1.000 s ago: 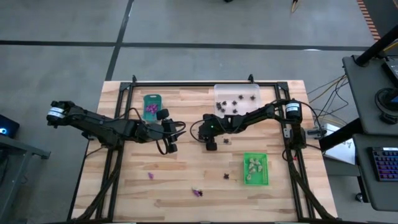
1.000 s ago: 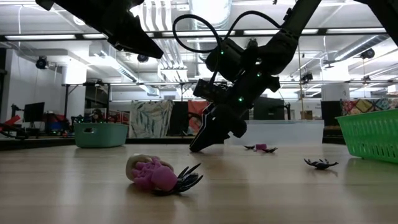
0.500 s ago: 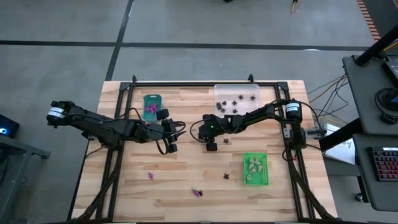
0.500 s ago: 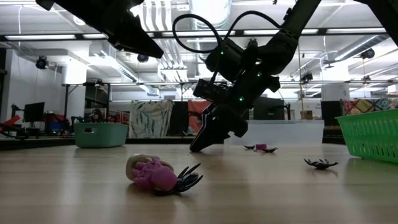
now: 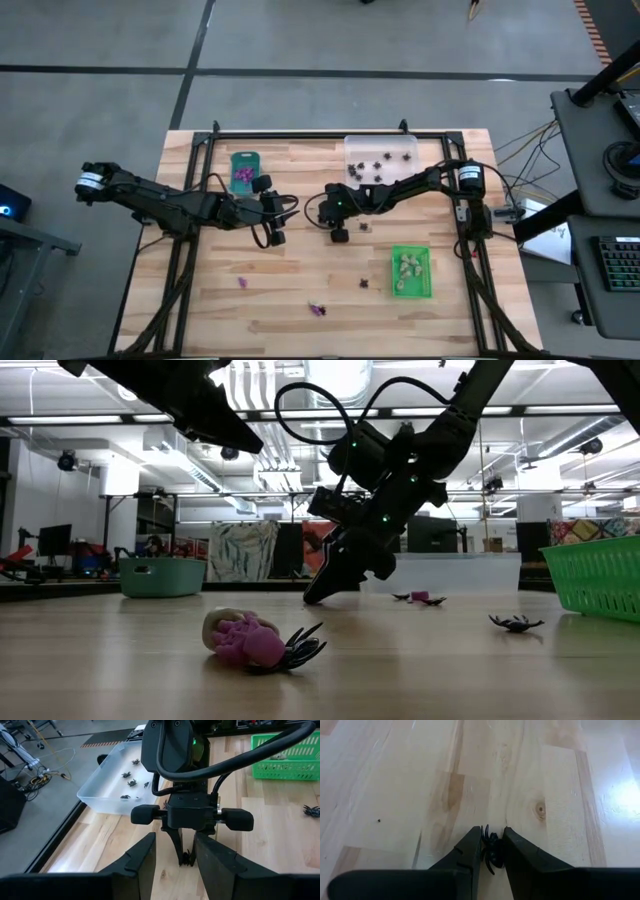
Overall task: Sort Halloween decoration
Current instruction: Put the black spider toy into the white bin
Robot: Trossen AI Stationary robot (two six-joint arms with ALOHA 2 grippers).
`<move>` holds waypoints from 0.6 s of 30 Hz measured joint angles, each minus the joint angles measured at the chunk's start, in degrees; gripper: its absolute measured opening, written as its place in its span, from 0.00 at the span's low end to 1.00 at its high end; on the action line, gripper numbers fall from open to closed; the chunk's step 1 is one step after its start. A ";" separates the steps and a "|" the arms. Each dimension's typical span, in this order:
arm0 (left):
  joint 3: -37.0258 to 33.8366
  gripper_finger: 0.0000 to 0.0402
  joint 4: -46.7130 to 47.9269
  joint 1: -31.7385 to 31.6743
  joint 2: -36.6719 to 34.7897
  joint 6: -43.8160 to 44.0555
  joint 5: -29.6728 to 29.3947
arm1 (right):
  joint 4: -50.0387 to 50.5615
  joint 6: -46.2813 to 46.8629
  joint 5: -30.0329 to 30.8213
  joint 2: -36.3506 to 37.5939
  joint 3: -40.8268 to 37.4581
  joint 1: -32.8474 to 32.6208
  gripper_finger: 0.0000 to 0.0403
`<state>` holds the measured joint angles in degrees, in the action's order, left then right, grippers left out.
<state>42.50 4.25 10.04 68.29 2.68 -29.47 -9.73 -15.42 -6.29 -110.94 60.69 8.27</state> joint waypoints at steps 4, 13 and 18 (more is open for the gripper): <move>0.00 0.30 0.00 0.00 0.00 0.00 0.00 | -0.08 0.19 0.04 0.03 0.00 0.00 0.17; 0.00 0.30 -0.01 -0.01 0.00 0.00 0.00 | 1.33 0.21 0.44 2.90 -0.04 0.09 0.17; 0.00 0.30 -0.26 0.00 0.00 0.00 0.00 | 2.46 0.36 0.21 4.41 0.00 0.09 0.17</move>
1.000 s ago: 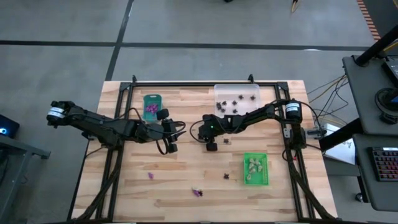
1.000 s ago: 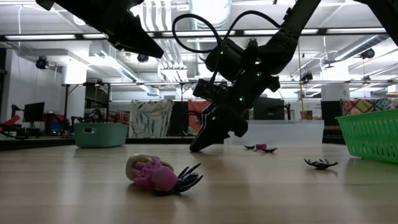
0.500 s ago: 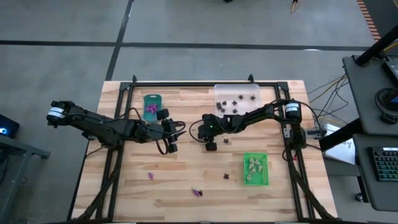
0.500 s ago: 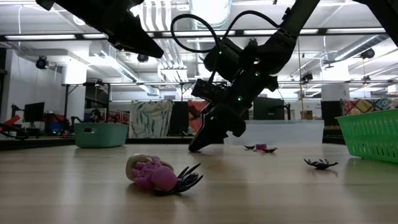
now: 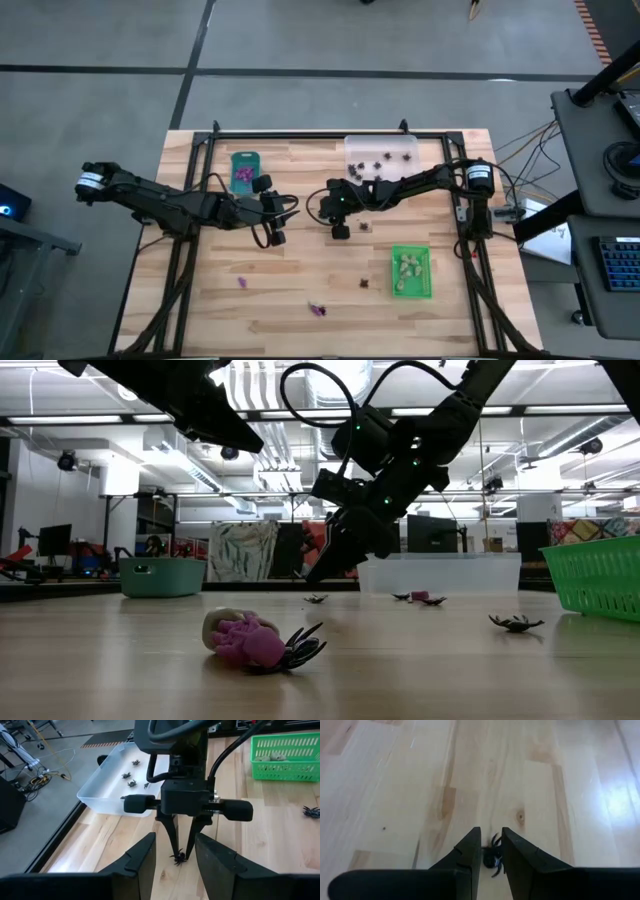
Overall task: Sort Halloween decoration
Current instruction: Put the black spider toy into the white bin
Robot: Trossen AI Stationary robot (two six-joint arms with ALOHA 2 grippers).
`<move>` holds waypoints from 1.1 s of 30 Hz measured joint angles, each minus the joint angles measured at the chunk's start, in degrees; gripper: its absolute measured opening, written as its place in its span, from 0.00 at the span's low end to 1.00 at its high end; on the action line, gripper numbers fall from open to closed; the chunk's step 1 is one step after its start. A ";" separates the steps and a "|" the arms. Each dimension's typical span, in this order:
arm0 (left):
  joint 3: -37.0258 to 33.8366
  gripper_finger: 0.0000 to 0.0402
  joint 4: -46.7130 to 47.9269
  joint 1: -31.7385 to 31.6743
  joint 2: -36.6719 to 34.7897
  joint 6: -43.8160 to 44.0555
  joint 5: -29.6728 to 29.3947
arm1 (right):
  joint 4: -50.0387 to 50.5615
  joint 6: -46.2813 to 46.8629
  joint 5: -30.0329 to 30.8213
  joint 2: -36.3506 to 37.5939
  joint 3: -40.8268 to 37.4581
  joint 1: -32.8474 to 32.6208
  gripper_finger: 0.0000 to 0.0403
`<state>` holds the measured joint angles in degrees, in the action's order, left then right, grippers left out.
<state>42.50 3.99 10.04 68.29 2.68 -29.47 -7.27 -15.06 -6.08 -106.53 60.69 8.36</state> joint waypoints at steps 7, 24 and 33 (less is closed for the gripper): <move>0.00 0.30 -0.05 -0.01 0.00 0.00 0.00 | 1.36 -0.02 -0.23 0.34 0.02 -0.07 0.12; -3.80 0.30 -10.95 0.13 11.13 3.18 0.52 | 10.83 -8.35 -8.30 6.04 0.00 1.01 0.05; -3.80 0.29 -14.48 0.20 10.71 1.91 0.36 | 8.10 -10.50 -9.37 3.68 0.27 1.47 0.30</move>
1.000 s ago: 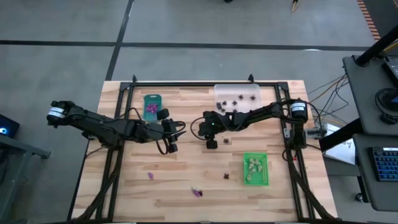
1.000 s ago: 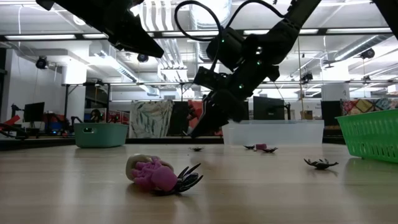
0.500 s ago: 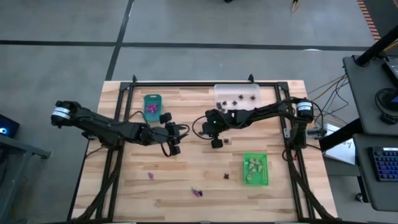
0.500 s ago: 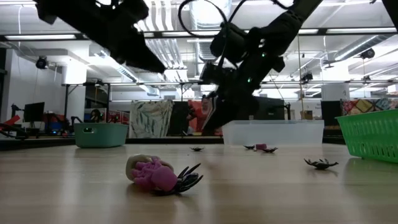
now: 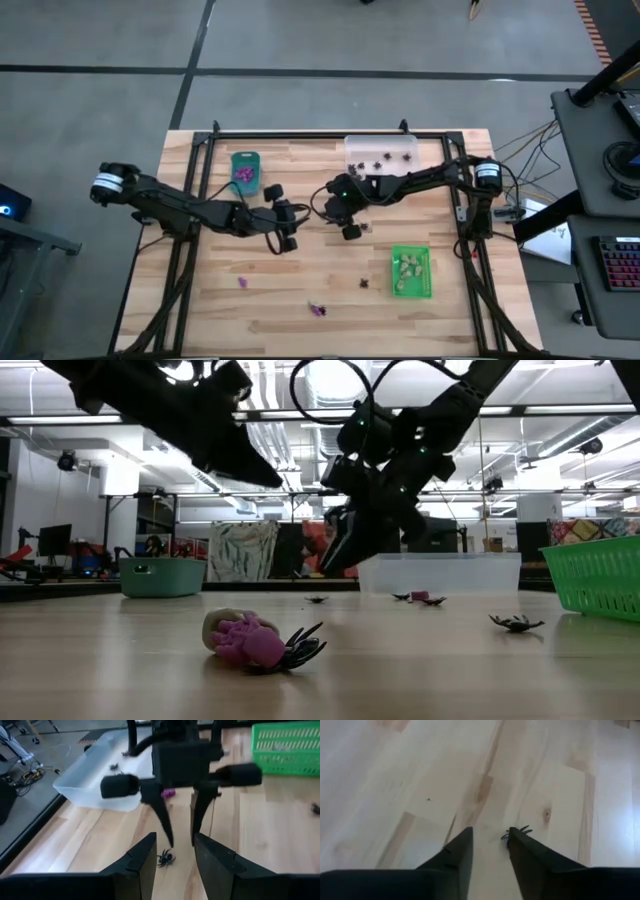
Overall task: Sort Halloween decoration
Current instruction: Put the black spider toy into the white bin
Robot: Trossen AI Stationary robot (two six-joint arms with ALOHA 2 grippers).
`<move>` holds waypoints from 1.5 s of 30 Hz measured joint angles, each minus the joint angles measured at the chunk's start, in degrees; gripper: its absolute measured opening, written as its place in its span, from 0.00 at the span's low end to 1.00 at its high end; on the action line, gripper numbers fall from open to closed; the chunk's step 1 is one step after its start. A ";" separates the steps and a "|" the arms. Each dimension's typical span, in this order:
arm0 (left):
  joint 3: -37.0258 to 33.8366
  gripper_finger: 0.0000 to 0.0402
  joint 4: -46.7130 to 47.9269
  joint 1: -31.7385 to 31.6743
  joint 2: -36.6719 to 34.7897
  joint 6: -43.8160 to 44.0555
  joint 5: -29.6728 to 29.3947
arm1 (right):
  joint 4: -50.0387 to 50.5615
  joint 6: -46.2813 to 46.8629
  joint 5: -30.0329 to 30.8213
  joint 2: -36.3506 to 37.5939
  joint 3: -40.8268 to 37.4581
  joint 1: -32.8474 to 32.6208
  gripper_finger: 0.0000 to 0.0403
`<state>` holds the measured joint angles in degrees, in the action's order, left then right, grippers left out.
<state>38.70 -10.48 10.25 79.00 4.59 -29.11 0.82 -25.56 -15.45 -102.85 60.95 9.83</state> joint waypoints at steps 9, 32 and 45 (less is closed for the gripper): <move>0.02 0.29 0.26 0.26 -2.13 -0.37 -0.30 | 2.06 1.44 -0.04 -1.87 4.54 1.96 0.54; 0.02 0.29 0.68 0.30 -2.23 -0.86 -0.34 | 0.60 -3.91 0.01 -8.39 5.41 2.87 0.65; 0.02 0.29 0.74 0.30 -2.23 -0.86 -0.36 | 0.41 -1.39 -5.19 -9.78 5.44 5.33 0.54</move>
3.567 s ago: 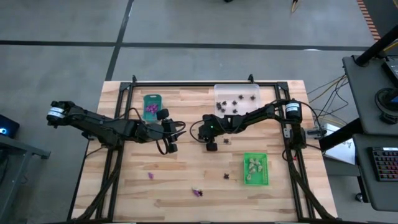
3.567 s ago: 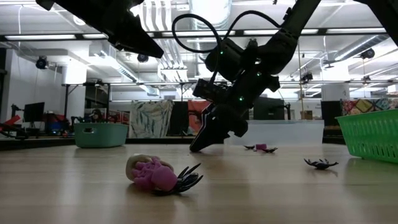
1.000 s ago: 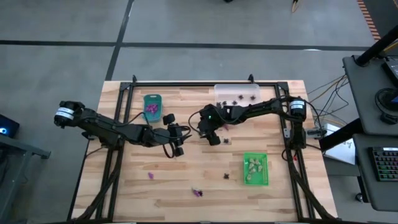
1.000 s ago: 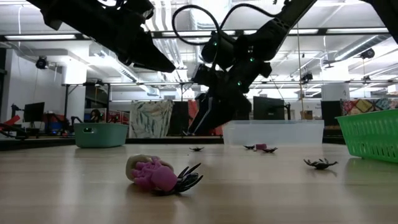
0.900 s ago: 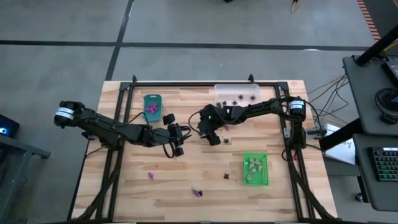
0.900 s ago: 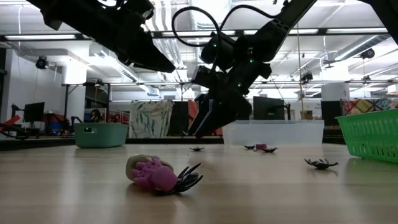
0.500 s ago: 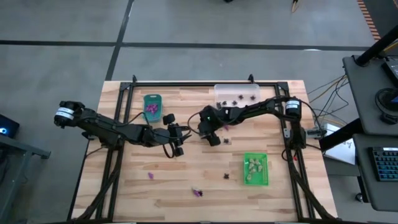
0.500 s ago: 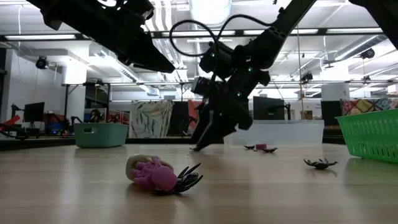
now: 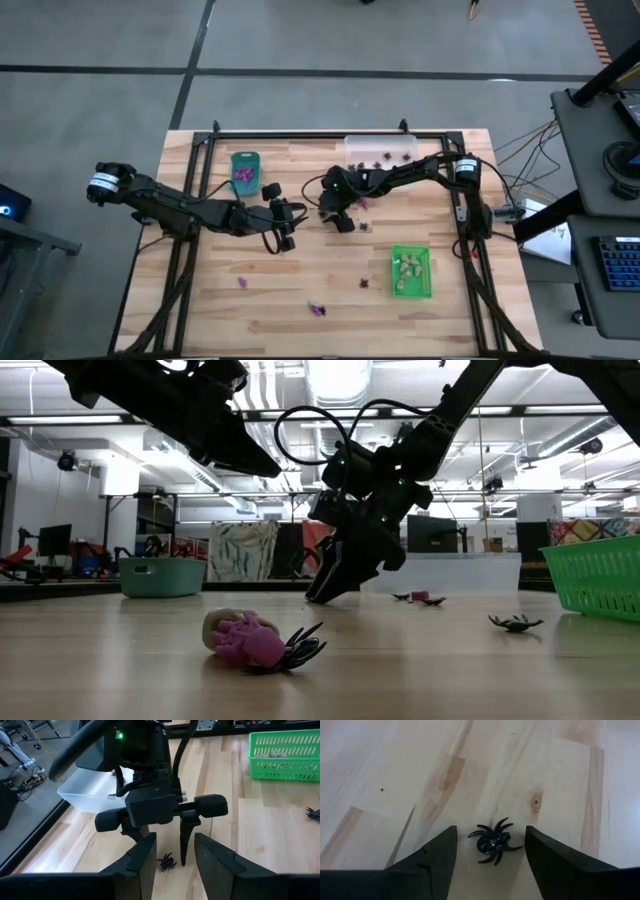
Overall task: Sort Halloween decoration
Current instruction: Put the black spider toy into the white bin
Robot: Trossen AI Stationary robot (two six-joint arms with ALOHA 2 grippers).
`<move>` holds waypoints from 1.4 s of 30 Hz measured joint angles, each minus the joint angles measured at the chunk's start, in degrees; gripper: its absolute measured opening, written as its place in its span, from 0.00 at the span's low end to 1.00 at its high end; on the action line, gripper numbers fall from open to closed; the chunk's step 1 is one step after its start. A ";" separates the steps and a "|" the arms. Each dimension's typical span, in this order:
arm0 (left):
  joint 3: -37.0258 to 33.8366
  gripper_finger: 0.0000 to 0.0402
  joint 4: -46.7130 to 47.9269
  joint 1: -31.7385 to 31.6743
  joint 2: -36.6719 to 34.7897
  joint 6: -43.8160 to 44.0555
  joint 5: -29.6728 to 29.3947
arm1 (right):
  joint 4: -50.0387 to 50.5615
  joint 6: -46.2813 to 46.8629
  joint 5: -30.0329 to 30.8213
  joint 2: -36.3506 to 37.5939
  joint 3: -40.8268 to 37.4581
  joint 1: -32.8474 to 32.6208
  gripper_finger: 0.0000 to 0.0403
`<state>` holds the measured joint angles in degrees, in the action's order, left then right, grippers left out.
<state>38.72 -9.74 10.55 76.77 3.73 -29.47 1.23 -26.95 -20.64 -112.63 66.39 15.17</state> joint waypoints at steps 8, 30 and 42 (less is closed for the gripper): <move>0.00 0.29 -0.15 0.00 -0.02 -0.02 0.01 | 0.17 0.34 -0.71 -0.01 -0.02 0.23 0.41; 0.00 0.29 -0.09 0.00 -0.02 -0.24 -0.01 | 0.98 1.57 -0.36 1.51 -0.22 0.28 0.31; 0.00 0.29 0.04 0.00 -0.04 -0.22 -0.01 | 3.80 2.99 -2.16 5.67 -0.22 0.26 0.30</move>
<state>38.72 -9.69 10.55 76.73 3.51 -29.47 5.03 -23.97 -22.79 -106.96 66.17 15.43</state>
